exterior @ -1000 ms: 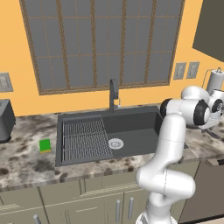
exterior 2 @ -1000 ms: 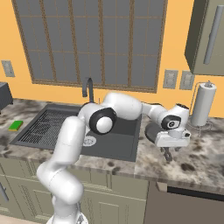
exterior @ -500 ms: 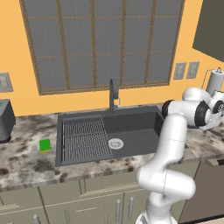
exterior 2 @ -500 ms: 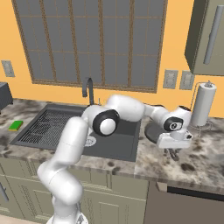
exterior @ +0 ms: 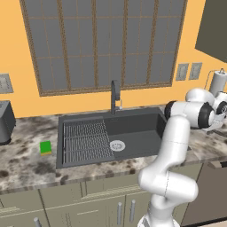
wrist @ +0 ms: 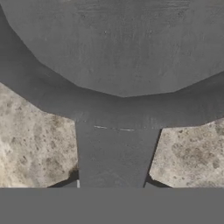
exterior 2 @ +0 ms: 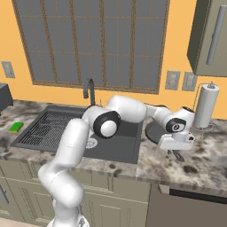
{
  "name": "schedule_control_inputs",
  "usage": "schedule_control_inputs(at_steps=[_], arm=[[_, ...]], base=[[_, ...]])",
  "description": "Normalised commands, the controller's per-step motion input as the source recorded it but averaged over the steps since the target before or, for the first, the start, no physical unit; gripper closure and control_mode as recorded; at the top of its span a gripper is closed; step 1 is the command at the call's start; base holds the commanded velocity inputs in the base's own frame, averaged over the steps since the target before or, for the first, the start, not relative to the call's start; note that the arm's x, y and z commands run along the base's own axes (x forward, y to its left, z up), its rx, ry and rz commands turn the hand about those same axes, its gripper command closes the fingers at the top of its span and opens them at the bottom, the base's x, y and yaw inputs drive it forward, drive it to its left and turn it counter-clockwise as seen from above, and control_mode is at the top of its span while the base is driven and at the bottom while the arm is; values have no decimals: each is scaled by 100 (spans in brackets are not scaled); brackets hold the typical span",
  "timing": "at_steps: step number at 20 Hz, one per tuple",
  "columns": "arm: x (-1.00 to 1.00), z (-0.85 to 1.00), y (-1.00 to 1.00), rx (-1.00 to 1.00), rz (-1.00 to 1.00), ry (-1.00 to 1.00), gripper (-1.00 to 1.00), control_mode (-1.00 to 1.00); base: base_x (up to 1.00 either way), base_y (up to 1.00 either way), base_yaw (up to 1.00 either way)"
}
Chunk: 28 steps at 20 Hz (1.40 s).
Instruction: Pick the pan and sponge and place them into the sink. Then turn on the water.
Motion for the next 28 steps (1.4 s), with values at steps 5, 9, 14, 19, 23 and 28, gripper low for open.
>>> schedule_control_inputs(at_steps=[5, 9, 14, 19, 23, 28], arm=[[-19, 40, 34, -6, 0, -10, 100, -100], [-28, 30, 30, -8, 2, -12, 100, -100], [-22, 3, 46, -13, 3, -12, 100, -100], [-9, 24, 54, -12, 1, -4, 100, -100], [-2, 39, 47, -14, 2, 2, 100, -100], [-6, 25, 46, -14, 3, 6, 100, -100]], base=[[0, 0, 0], [0, 0, 0], [0, 0, 0], [0, 0, 0], [0, 0, 0], [0, 0, 0]])
